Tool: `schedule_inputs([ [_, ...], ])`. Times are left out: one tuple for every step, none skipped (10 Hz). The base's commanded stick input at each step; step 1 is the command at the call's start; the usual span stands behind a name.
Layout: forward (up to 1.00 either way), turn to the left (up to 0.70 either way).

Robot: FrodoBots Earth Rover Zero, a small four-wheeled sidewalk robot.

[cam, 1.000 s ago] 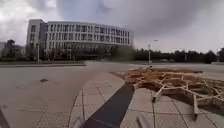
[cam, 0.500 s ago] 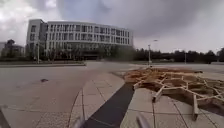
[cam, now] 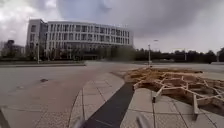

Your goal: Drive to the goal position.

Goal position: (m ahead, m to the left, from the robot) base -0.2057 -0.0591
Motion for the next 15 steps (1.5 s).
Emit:
schedule_inputs([
  [0.04,0.0],
  [0.04,0.0],
  [0.04,0.0],
  [0.04,0.0],
  [0.04,0.0],
  [0.04,0.0],
  [0.04,0.0],
  [0.04,0.0],
  [0.04,0.0],
  [0.04,0.0],
  [0.04,0.0],
  [0.04,0.0],
  [0.04,0.0],
  [0.04,0.0],
  [0.04,0.0],
])
